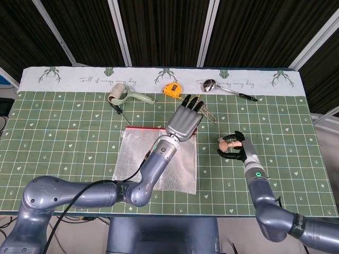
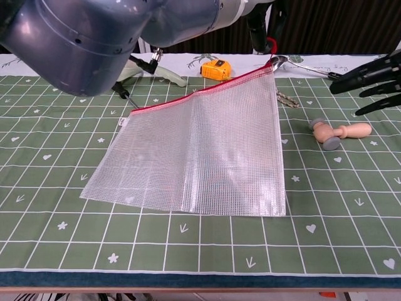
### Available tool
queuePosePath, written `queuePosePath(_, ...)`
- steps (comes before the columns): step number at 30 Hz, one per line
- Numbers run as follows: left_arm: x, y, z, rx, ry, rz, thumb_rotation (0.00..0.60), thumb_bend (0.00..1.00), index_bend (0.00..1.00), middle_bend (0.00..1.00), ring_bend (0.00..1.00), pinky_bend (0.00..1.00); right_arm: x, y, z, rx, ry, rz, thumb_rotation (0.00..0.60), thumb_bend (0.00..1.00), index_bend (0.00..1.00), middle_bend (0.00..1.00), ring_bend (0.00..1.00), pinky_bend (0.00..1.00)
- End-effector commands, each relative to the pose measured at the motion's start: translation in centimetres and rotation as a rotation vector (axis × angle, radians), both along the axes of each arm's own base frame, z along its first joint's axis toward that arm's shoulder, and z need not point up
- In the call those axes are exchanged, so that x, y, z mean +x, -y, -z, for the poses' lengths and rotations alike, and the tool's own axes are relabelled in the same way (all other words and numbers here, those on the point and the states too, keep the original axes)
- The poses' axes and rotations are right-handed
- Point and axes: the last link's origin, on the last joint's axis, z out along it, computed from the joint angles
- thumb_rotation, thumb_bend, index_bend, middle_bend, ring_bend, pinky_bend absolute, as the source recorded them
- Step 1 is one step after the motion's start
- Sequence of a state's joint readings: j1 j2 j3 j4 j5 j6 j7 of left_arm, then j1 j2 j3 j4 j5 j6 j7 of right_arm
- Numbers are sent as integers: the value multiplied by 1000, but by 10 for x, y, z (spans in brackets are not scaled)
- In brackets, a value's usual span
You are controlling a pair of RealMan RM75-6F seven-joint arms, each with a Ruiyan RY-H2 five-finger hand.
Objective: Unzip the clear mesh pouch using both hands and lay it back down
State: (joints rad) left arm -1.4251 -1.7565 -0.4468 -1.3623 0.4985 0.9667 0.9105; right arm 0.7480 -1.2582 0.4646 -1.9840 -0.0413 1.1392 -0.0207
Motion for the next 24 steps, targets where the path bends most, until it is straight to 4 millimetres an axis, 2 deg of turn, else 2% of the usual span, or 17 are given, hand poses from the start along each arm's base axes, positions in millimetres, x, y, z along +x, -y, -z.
queuePosePath(1,1,0,-1,-1,1,2,600,427,601,121,0,0,11,8,8,-5,7,17,600,340,390,79,0,211)
queuePosePath(13,4,-1,-3,-6,-5,15,600,427,605,121,0,0,30,20,25,3,34,40,600,355,415,93,0,211)
queuePosePath(24,8,2,-1,-14,-4,25,600,427,607,121,0,0,46,22,35,16,90,49,600,361,441,103,0,211)
